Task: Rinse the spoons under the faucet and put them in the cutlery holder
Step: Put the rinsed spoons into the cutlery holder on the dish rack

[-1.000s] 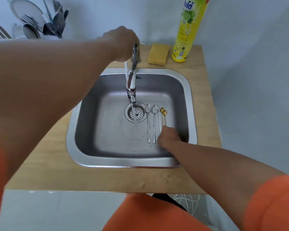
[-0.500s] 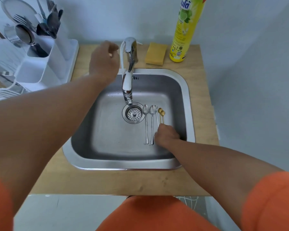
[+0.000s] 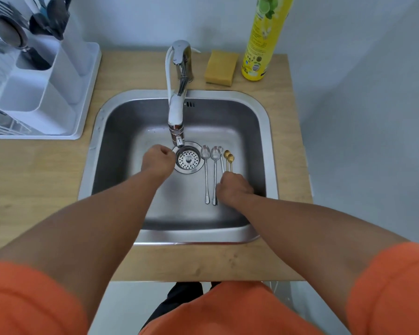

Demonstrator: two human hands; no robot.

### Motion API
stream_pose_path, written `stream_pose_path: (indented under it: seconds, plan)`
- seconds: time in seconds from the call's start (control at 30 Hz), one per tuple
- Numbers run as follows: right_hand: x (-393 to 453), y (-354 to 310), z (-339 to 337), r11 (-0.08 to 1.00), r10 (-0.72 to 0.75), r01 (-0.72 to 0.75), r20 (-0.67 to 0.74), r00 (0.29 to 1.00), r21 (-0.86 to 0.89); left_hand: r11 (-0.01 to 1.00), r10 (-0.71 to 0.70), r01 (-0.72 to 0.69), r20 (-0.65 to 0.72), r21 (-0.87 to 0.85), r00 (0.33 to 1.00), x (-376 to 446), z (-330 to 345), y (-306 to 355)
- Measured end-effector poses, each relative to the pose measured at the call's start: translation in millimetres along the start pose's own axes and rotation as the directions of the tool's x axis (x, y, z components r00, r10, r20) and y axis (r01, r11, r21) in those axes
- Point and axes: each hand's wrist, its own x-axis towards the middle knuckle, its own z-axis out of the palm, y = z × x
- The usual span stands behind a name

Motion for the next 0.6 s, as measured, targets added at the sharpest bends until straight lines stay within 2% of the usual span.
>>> stream_pose_path:
  seconds: [0.17,0.27,0.6]
  plan:
    - [5,2,0,0.998,0.009,-0.008,-0.006,1.0,0.067,0.996,0.033,-0.047,0.199,0.07,0.979,-20,32,-2]
    - [9,3,0,0.997,0.015,-0.013,-0.017,1.0,0.079,0.991,0.053,-0.084,0.274,0.104,0.96,-25,43,-1]
    - [20,1,-1,0.992,0.027,-0.022,-0.04,0.999,0.127,0.974,0.039,-0.109,0.333,0.197,0.942,-28,63,11]
